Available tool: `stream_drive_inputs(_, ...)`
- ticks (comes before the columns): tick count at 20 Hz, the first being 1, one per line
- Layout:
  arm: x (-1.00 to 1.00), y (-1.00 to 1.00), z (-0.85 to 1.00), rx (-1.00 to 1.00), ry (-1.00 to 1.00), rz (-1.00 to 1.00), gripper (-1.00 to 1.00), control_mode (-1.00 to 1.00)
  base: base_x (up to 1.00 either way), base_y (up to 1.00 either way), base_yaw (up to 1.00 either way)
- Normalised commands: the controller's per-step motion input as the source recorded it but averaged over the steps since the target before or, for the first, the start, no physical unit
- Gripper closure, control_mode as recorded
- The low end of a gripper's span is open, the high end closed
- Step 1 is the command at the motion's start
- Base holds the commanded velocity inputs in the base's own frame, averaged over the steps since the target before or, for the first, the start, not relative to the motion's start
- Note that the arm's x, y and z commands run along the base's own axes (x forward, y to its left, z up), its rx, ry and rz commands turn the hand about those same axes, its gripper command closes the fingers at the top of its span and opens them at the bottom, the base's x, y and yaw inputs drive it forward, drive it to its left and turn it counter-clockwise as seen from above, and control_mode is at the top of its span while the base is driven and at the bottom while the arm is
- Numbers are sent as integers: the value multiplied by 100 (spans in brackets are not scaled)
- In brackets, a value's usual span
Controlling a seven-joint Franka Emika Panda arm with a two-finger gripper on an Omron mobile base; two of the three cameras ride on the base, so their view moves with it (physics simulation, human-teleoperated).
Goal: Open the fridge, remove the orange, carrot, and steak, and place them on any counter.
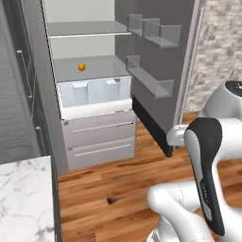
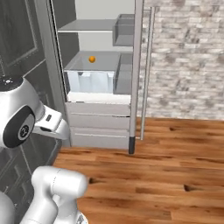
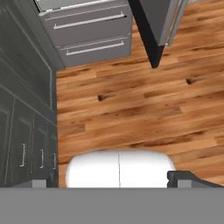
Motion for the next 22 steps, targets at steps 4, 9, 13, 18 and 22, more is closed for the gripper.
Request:
stream_drive_inputs(4,0,0,0,0,0,0,-100,100,56,33,-10)
stream_drive_inputs(9,0,0,0,0,0,0,-100,100,90,36,2)
stream_drive_inputs(13,0,0,0,0,0,0,-100,100,100,51,13)
stream_drive_inputs(18,0,0,0,0,0,0,-100,100,98,31,17)
stream_drive_inputs(22,0,0,0,0,0,0,-100,100,95,11,16)
